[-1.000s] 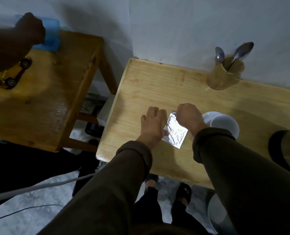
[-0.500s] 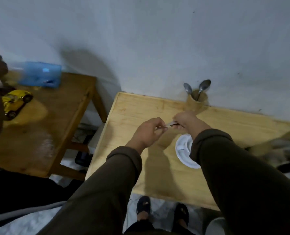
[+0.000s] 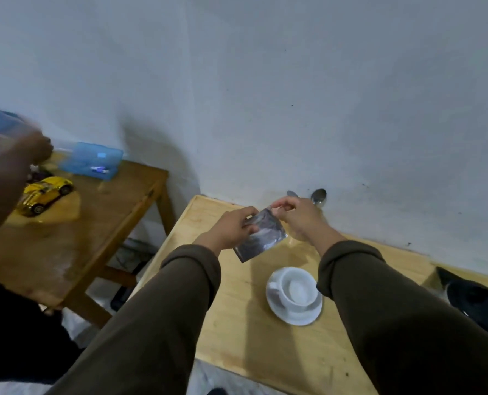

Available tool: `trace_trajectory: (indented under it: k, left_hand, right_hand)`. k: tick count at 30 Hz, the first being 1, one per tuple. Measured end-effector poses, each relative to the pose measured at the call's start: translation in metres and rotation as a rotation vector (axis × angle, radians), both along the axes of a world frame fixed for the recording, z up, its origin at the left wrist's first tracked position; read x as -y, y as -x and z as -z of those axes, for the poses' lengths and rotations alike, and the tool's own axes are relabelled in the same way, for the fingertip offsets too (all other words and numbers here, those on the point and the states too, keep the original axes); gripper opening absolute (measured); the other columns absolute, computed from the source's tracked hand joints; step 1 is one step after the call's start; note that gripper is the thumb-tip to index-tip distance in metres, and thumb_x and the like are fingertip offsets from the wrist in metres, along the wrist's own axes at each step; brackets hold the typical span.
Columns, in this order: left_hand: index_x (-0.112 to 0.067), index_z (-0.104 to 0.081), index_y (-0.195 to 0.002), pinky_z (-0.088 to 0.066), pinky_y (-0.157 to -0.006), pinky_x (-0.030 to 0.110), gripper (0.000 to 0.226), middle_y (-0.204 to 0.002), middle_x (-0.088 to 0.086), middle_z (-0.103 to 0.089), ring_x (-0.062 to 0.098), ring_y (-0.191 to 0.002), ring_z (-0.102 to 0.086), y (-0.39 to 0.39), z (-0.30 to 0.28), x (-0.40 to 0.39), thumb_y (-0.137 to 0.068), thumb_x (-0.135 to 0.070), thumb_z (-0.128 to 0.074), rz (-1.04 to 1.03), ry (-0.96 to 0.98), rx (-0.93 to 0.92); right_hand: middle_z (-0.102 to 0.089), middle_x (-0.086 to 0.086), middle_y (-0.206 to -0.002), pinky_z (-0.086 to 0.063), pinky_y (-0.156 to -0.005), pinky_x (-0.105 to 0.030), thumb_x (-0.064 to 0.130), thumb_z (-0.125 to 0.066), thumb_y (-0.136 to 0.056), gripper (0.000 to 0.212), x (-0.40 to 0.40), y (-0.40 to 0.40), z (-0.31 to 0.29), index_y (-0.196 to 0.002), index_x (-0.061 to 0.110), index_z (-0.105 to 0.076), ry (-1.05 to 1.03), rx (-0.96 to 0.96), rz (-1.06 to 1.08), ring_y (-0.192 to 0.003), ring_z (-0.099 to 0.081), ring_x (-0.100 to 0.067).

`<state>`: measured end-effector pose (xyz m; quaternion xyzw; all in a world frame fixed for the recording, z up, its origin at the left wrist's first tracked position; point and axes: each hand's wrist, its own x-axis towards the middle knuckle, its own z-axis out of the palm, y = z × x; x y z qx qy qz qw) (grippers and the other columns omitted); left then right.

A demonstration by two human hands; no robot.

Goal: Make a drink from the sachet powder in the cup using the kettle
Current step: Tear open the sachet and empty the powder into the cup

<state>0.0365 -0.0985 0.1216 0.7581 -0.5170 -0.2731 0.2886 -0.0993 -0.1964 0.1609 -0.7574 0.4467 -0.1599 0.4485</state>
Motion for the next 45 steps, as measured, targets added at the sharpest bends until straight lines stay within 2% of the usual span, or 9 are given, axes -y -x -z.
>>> trace_trajectory:
  k: [4, 12, 15, 22, 28, 31, 35, 40, 45]
  left_hand:
    - [-0.011, -0.061, -0.117, -0.038, -0.079, 0.025, 0.026, -0.111, 0.01, -0.067, 0.018, -0.091, -0.054, 0.008, -0.011, 0.004, -0.091, -0.014, -0.057, 0.046, -0.024, 0.035]
    - [-0.015, -0.068, -0.095, -0.04, -0.073, 0.026, 0.02, -0.095, 0.008, -0.072, 0.024, -0.087, -0.061, 0.033, -0.013, 0.017, -0.094, -0.025, -0.051, -0.14, 0.072, 0.03]
    - [-0.024, -0.068, -0.09, -0.05, -0.088, 0.039, 0.015, -0.095, 0.002, -0.073, 0.025, -0.095, -0.064, 0.039, -0.013, 0.02, -0.092, -0.028, -0.053, -0.217, 0.079, -0.012]
    - [-0.035, -0.061, -0.066, -0.049, -0.095, 0.048, 0.026, -0.077, -0.011, -0.065, 0.022, -0.092, -0.064, 0.046, -0.013, 0.027, -0.09, -0.034, -0.051, -0.321, 0.043, -0.158]
    - [-0.018, -0.075, -0.092, -0.05, -0.091, 0.034, 0.022, -0.096, 0.0, -0.072, 0.016, -0.092, -0.061, 0.049, -0.014, 0.031, -0.091, -0.022, -0.053, -0.345, 0.053, -0.342]
    - [-0.021, -0.073, -0.085, -0.05, -0.086, 0.033, 0.021, -0.09, 0.0, -0.07, 0.016, -0.089, -0.059, 0.049, -0.015, 0.034, -0.09, -0.021, -0.054, -0.355, 0.031, -0.373]
    - [-0.023, -0.069, -0.072, -0.046, -0.069, 0.025, 0.022, -0.081, 0.001, -0.067, 0.018, -0.084, -0.058, 0.048, -0.014, 0.037, -0.087, -0.017, -0.054, -0.433, 0.029, -0.471]
    - [-0.025, -0.065, -0.068, -0.052, -0.079, 0.034, 0.023, -0.083, 0.0, -0.067, 0.02, -0.084, -0.06, 0.045, -0.011, 0.037, -0.085, -0.017, -0.053, -0.475, 0.001, -0.479]
    - [-0.019, -0.071, -0.086, -0.048, -0.084, 0.031, 0.023, -0.1, 0.002, -0.071, 0.021, -0.094, -0.06, 0.048, -0.009, 0.037, -0.088, -0.015, -0.048, -0.448, 0.01, -0.404]
  right_hand:
    - [-0.061, -0.024, -0.089, -0.035, -0.046, 0.004, 0.006, -0.065, -0.084, 0.011, 0.001, 0.008, -0.008, -0.095, 0.005, -0.068, 0.061, 0.002, -0.044, -0.073, -0.052, -0.015]
    - [-0.05, 0.001, -0.072, -0.037, -0.048, 0.001, 0.006, -0.067, -0.082, 0.006, 0.003, 0.015, 0.001, -0.082, 0.012, -0.065, 0.034, 0.022, -0.019, -0.068, -0.048, -0.012]
    - [-0.053, -0.003, -0.078, -0.041, -0.061, -0.016, 0.006, -0.069, -0.08, 0.019, 0.006, 0.014, 0.007, -0.069, 0.019, -0.06, 0.027, 0.045, -0.002, -0.072, -0.051, -0.014]
    - [-0.059, -0.007, -0.089, -0.039, -0.051, -0.007, 0.008, -0.067, -0.082, 0.02, 0.009, 0.014, 0.011, -0.069, 0.02, -0.059, 0.054, 0.069, 0.041, -0.066, -0.051, -0.011]
    - [-0.057, -0.005, -0.092, -0.038, -0.049, 0.002, 0.006, -0.067, -0.082, 0.026, 0.009, 0.011, 0.018, -0.063, 0.02, -0.056, 0.134, 0.053, 0.054, -0.059, -0.048, -0.005]
    - [-0.052, 0.001, -0.07, -0.038, -0.048, -0.003, 0.003, -0.063, -0.084, 0.016, 0.008, 0.011, 0.017, -0.072, 0.014, -0.059, 0.148, 0.053, 0.037, -0.059, -0.046, -0.007]
    - [-0.053, 0.0, -0.078, -0.037, -0.06, -0.012, 0.002, -0.062, -0.085, 0.011, 0.003, 0.007, 0.013, -0.077, 0.009, -0.064, 0.255, 0.049, -0.037, -0.072, -0.049, -0.013]
    - [-0.061, -0.011, -0.096, -0.045, -0.079, -0.027, 0.006, -0.063, -0.085, 0.015, -0.005, 0.006, 0.015, -0.074, 0.015, -0.06, 0.18, 0.048, -0.017, -0.084, -0.054, -0.017]
    - [-0.056, -0.006, -0.086, -0.039, -0.063, -0.016, 0.004, -0.063, -0.084, 0.016, -0.005, 0.014, 0.015, -0.073, 0.016, -0.061, 0.111, 0.033, -0.053, -0.076, -0.051, -0.015]
